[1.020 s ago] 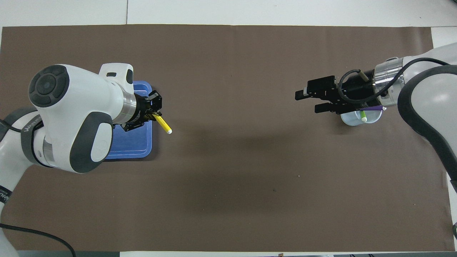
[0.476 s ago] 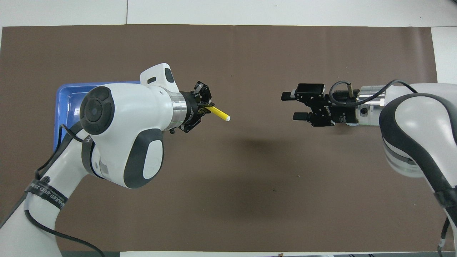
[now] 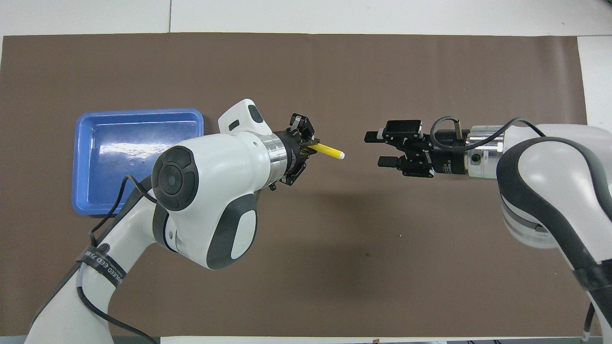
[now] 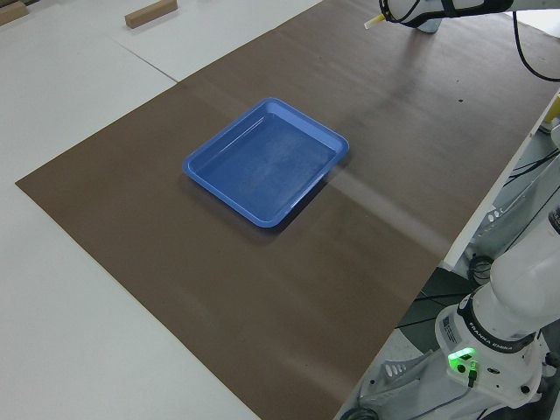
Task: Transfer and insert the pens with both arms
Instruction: 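Lift the yellow pen toward the right gripper while the right gripper approaches, then close the right gripper on the yellow pen and open the left gripper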
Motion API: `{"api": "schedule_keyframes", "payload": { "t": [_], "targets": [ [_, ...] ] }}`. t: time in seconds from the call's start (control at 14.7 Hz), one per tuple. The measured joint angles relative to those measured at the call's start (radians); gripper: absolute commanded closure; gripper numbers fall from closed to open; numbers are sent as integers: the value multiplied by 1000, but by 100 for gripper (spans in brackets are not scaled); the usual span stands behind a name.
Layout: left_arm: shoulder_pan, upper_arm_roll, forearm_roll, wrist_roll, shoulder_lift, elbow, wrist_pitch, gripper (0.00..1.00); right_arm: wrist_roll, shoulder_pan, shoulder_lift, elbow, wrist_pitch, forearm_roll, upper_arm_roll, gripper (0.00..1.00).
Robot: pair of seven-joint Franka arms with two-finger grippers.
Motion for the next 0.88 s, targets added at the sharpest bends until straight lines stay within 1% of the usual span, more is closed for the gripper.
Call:
{"api": "schedule_keyframes", "payload": {
  "t": [0.07, 0.27, 0.41, 0.54, 0.68, 0.82, 0.88],
  "targets": [
    [-8, 0, 0, -24, 3, 0, 22, 100, 0, 3, 0, 0, -1, 0, 1, 30],
    [-40, 0, -1, -81, 12, 0, 67, 100, 21, 23, 0, -1, -1, 0, 1, 30],
    [-48, 0, -1, -111, 12, 0, 78, 100, 53, 38, -1, -1, 0, 0, 2, 38],
    [-49, 1, -1, -118, 12, 0, 85, 100, 60, 44, -2, -1, 0, 0, 2, 44],
    [-50, 1, -1, -120, 12, 0, 87, 100, 60, 44, -2, -1, 0, 0, 1, 57],
    [-51, 1, -1, -122, 12, 0, 88, 100, 60, 44, -2, -1, 1, 0, 1, 63],
    [-52, 1, -1, -122, 13, 0, 88, 100, 60, 44, -2, -1, 1, 0, 1, 70]
  ]
}}
